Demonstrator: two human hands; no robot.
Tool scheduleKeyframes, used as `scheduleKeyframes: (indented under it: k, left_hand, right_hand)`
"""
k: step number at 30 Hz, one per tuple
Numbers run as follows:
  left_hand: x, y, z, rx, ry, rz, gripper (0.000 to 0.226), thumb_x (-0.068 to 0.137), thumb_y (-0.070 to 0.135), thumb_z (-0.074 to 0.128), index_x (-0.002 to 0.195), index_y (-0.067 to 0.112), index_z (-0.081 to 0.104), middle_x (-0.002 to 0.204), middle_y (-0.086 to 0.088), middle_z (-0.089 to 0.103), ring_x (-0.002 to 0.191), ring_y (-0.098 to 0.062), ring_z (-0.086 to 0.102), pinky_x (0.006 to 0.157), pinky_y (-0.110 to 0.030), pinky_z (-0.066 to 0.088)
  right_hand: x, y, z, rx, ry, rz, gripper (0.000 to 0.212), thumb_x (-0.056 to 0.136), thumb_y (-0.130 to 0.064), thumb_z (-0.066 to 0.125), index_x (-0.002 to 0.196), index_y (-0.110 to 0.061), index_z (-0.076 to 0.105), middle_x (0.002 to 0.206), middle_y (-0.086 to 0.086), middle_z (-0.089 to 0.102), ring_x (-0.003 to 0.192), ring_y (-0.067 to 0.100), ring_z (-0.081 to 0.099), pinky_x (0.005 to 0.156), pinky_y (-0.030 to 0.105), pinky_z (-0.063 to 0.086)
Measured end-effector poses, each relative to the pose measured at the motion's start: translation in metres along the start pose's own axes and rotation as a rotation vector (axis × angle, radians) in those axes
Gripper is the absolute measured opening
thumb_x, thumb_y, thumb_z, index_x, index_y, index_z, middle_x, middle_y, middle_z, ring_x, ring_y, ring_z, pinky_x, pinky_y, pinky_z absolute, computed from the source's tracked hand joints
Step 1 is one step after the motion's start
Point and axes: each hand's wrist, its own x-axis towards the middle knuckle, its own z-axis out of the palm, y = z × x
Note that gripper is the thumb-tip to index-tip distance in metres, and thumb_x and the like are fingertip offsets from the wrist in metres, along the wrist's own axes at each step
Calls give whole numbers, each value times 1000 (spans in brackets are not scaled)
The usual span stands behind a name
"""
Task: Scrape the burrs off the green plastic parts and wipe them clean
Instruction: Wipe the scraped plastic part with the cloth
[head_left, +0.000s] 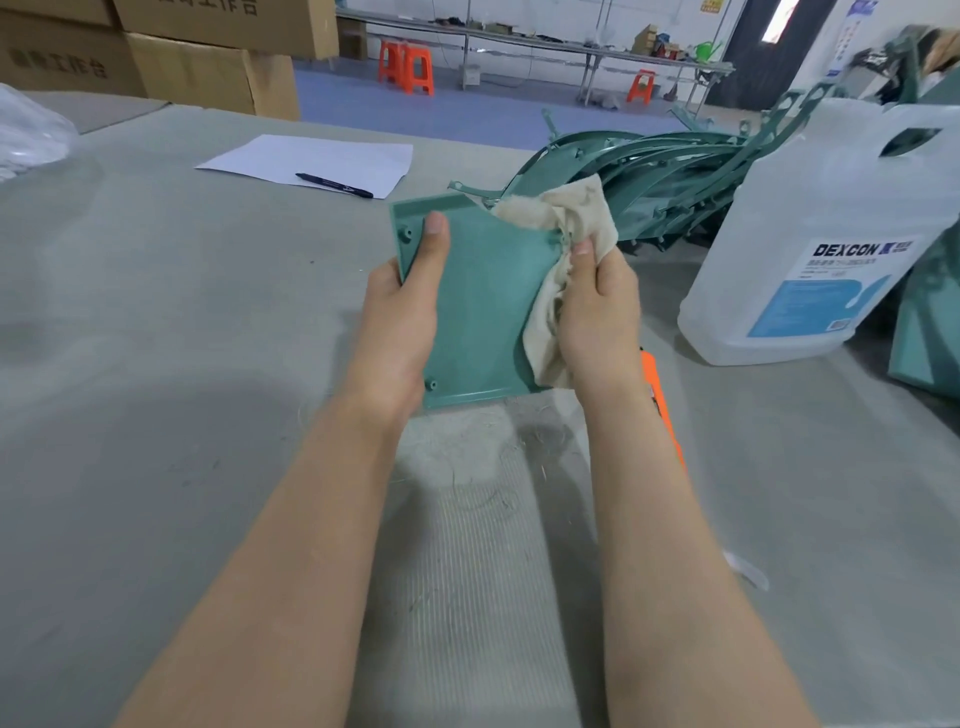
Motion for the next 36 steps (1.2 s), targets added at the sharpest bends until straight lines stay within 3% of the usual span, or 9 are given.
scheduleKeyframes:
  k: [4, 8, 11, 14, 19, 23, 27, 32, 36]
  left_hand:
    - [-5, 5, 6, 79, -52, 49, 42, 79, 60, 56, 87, 21, 67, 94, -7, 64, 96, -27, 66, 92, -57, 48]
    - [-4, 6, 6, 46, -50, 60, 40, 82, 58, 55, 85, 21, 71, 98, -3, 73, 98, -25, 69, 88, -49, 54]
    - [1, 3, 2, -26, 69, 37, 40, 91, 54, 51, 93, 20, 71, 98, -1, 75, 90, -18, 72, 77, -38, 59]
    - [10, 3, -6, -148, 214, 5, 42, 95, 54, 47, 106, 18, 66, 100, 2, 74, 89, -15, 72, 69, -30, 56]
    - [10, 6, -12, -371, 199, 37, 39, 99, 49, 41, 101, 19, 66, 92, 4, 75, 84, -14, 73, 62, -26, 55]
    - [11, 7, -12, -438, 180, 42, 42, 98, 51, 42, 106, 18, 65, 102, 0, 74, 92, -17, 72, 68, -30, 57]
    - [11, 5, -13, -464, 75, -15, 44, 97, 54, 41, 112, 19, 64, 108, 1, 73, 99, -17, 70, 83, -37, 57]
    - [10, 4, -7, -391, -43, -17, 48, 96, 52, 43, 124, 16, 60, 120, -3, 68, 110, -21, 65, 98, -43, 49]
    - [13, 11, -18, -371, -142, -22, 45, 99, 49, 38, 106, 20, 71, 117, -3, 69, 110, -21, 65, 96, -42, 49]
  right_hand:
    - [7, 5, -4, 67, 87, 143, 33, 106, -27, 36, 79, -17, 53, 79, -6, 56, 79, 11, 51, 70, 26, 41]
    - [7, 7, -5, 258, 156, 253, 28, 105, -27, 38, 87, -19, 58, 89, -5, 63, 96, 16, 62, 88, 31, 49]
    - [5, 8, -6, 211, 306, 112, 21, 105, -20, 38, 95, -16, 56, 85, -12, 59, 83, 0, 60, 72, 9, 43]
    - [4, 9, -5, 224, 352, 133, 20, 104, -23, 40, 98, -17, 58, 86, -14, 61, 83, 1, 59, 70, 9, 43]
    - [-1, 8, 0, 241, 157, 314, 31, 103, -33, 41, 107, -14, 65, 91, -6, 66, 88, 11, 62, 73, 17, 48]
    - [-10, 1, 21, 406, -105, 384, 10, 99, -24, 53, 105, -18, 60, 105, 3, 69, 99, 21, 65, 89, 36, 52]
    - [-12, 0, 26, 576, 0, 419, 8, 99, -12, 54, 97, -17, 60, 84, -3, 69, 76, 13, 65, 74, 31, 55]
    - [-3, 8, 14, 550, 165, 490, 30, 102, -28, 49, 75, -18, 58, 60, -9, 66, 67, 11, 62, 72, 32, 54]
    - [8, 16, -5, 653, 257, 530, 22, 102, -24, 50, 84, -17, 59, 68, -4, 64, 57, 7, 61, 58, 25, 54]
